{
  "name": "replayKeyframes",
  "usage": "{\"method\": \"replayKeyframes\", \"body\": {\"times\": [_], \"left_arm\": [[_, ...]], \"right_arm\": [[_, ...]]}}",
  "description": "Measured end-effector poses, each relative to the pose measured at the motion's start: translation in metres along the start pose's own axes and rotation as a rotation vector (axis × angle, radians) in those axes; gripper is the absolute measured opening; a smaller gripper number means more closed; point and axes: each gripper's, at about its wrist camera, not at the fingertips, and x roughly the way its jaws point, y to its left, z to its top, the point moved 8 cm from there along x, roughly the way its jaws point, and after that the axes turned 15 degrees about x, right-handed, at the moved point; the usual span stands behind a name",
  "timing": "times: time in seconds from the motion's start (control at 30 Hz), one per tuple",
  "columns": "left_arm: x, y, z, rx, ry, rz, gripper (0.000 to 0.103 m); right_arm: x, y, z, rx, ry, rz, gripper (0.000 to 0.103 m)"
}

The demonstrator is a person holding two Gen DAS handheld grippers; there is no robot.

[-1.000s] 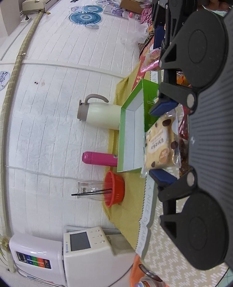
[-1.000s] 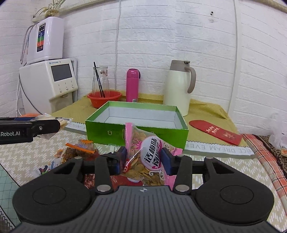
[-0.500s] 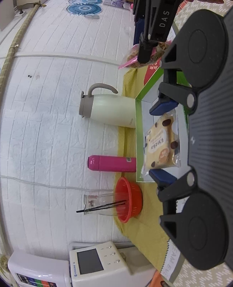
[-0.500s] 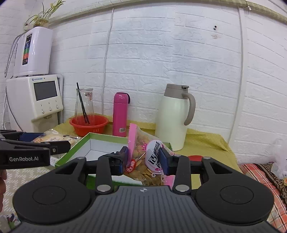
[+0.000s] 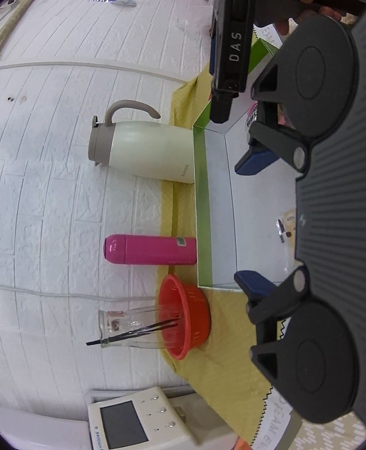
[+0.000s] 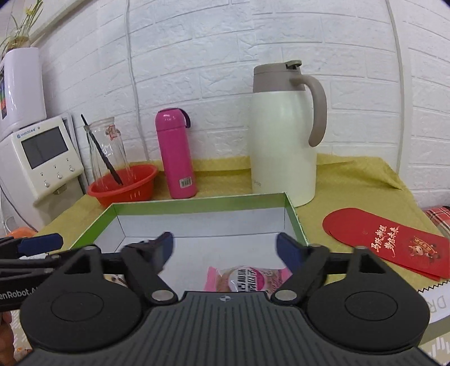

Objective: Organize snacks
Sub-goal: 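Carry both packets into the green box and open both grippers, then grasp orange-labelled snack packet with left gripper while right grasps orange-yellow bag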

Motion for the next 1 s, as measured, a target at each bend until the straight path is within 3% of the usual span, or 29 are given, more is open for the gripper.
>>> {"method": "replayKeyframes", "body": {"times": [0.07, 0.2, 0.27, 0.4, 0.47, 0.5, 0.57, 0.73, 1.0], "left_arm": [[0.0, 0.0, 0.0, 0.0, 0.001, -0.001, 0.074], [-0.005, -0.003, -0.005, -0.018, 0.01, -0.024, 0.074], [-0.015, -0.003, -0.004, -0.009, -0.01, -0.028, 0.074], [-0.053, 0.005, -0.004, 0.014, -0.06, -0.002, 0.085], [-0.077, 0.013, -0.009, 0.016, -0.081, 0.014, 0.103], [-0.091, 0.018, -0.012, 0.02, -0.108, 0.025, 0.102], [-0.113, 0.024, -0.025, 0.035, -0.118, 0.037, 0.102], [-0.142, 0.029, -0.06, 0.048, -0.059, 0.05, 0.102], [-0.127, -0.007, -0.071, 0.154, -0.015, 0.032, 0.102]], "right_arm": [[-0.001, -0.001, 0.004, 0.001, -0.006, 0.006, 0.103], [0.004, -0.006, 0.0, 0.036, 0.063, 0.009, 0.103], [-0.006, -0.003, -0.004, 0.03, 0.073, 0.029, 0.098], [-0.052, 0.006, -0.009, 0.011, 0.044, 0.094, 0.103], [-0.081, 0.005, -0.014, 0.018, 0.023, 0.128, 0.103], [-0.091, 0.004, -0.018, 0.022, 0.028, 0.131, 0.103], [-0.104, -0.002, -0.029, 0.039, 0.071, 0.112, 0.103], [-0.106, -0.007, -0.06, 0.02, 0.143, 0.069, 0.103], [-0.081, -0.011, -0.092, 0.034, 0.221, -0.062, 0.103]]}}
